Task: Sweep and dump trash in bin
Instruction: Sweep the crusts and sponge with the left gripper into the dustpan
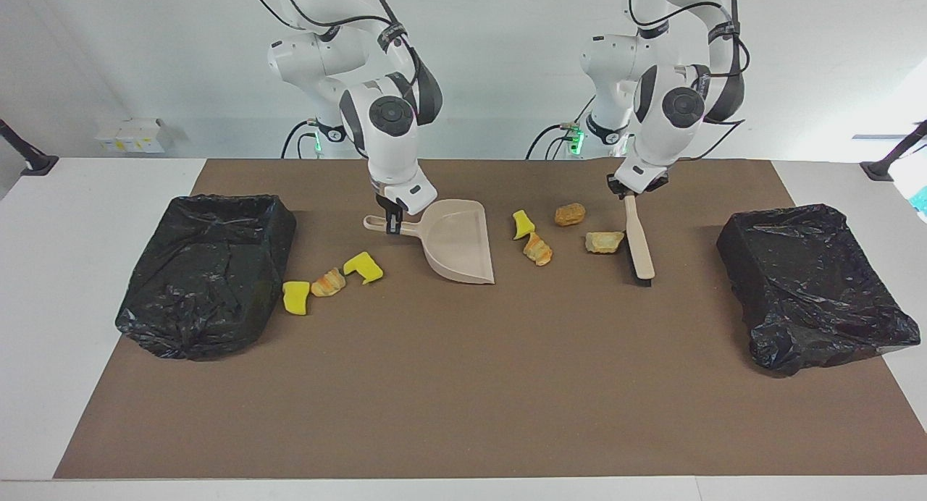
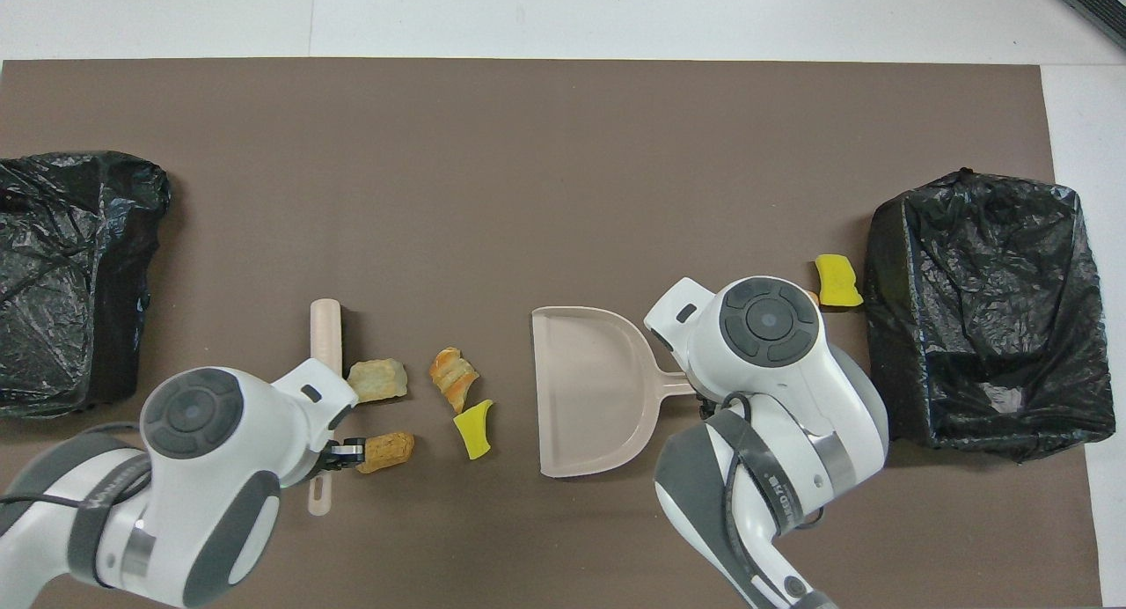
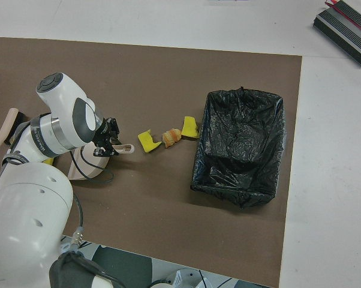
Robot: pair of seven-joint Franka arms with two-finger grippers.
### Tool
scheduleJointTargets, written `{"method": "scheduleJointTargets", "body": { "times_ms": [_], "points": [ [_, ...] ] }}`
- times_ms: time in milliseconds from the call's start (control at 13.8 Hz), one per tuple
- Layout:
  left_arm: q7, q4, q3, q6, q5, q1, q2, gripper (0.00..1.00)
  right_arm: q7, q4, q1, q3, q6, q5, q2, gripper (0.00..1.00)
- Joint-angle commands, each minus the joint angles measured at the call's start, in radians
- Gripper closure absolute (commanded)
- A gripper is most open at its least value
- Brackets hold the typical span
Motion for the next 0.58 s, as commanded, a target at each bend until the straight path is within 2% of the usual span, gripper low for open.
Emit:
{"method": "scheduleJointTargets", "body": {
  "times_ms": [0, 218, 508],
  "points": [
    [-0.122, -0.002, 0.012, 0.091, -0.068, -0.140, 0.060, 1.00, 0.066, -0.033, 0.028, 0.002, 0.001, -0.003, -0.028, 1.00],
    [-0.173, 0.012, 0.011, 0.175, -0.174, -0.276, 0.080, 1.00, 0.067, -0.033, 0.028, 0.002, 0.001, -0.003, -0.028, 1.00],
    [-0.271, 0.102, 0.006, 0.183, -0.222, -0.376, 0.120, 1.00, 0.067, -0.033, 0.028, 0.002, 0.002, -0.003, -0.028, 1.00]
  ]
}}
